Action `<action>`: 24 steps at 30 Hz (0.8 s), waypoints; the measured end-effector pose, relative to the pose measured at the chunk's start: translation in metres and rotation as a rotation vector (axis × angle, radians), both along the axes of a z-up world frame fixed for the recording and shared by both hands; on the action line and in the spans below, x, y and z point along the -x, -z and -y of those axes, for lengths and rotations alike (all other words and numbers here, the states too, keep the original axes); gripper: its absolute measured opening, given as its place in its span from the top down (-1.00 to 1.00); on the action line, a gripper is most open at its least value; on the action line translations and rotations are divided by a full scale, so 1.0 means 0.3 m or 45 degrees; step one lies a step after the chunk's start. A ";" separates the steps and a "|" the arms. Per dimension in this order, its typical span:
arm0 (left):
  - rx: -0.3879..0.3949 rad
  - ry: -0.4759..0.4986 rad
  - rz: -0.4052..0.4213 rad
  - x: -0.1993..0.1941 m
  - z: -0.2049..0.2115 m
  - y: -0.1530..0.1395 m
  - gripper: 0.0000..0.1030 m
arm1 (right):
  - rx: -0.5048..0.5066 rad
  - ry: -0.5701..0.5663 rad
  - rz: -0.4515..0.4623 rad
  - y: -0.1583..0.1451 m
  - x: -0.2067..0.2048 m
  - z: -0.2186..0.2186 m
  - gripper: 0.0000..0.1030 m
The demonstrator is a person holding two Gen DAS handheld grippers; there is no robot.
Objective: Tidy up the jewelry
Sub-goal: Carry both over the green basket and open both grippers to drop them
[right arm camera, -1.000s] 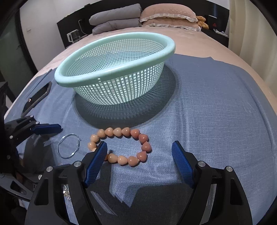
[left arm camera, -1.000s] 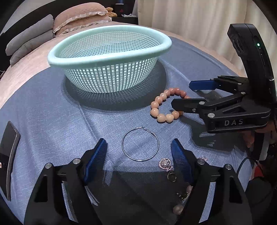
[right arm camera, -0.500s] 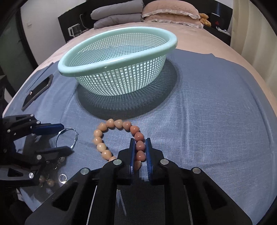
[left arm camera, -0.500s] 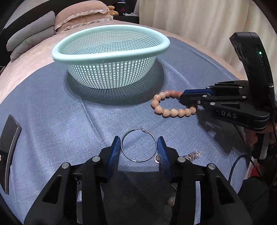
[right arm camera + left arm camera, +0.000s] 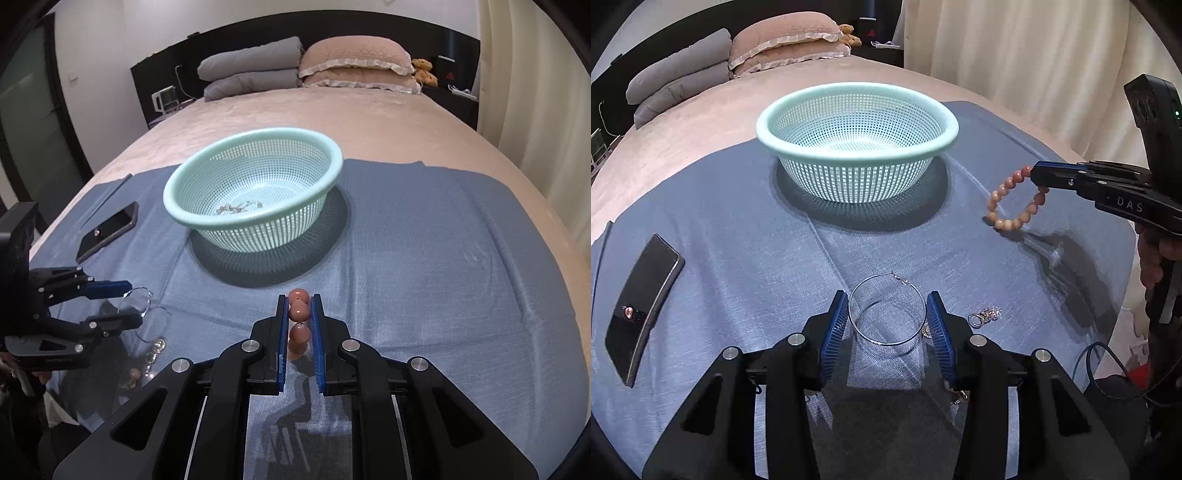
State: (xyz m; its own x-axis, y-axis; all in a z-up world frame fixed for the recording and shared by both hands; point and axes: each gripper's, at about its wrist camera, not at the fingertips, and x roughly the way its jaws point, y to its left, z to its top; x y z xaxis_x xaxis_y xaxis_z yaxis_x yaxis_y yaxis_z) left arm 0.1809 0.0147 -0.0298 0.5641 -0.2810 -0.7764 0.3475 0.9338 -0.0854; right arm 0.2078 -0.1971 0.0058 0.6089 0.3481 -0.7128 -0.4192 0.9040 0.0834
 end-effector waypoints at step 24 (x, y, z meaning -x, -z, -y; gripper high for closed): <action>-0.036 0.008 0.225 -0.190 -0.012 -0.276 0.13 | -0.035 -0.120 0.244 -0.327 -0.124 -0.174 0.78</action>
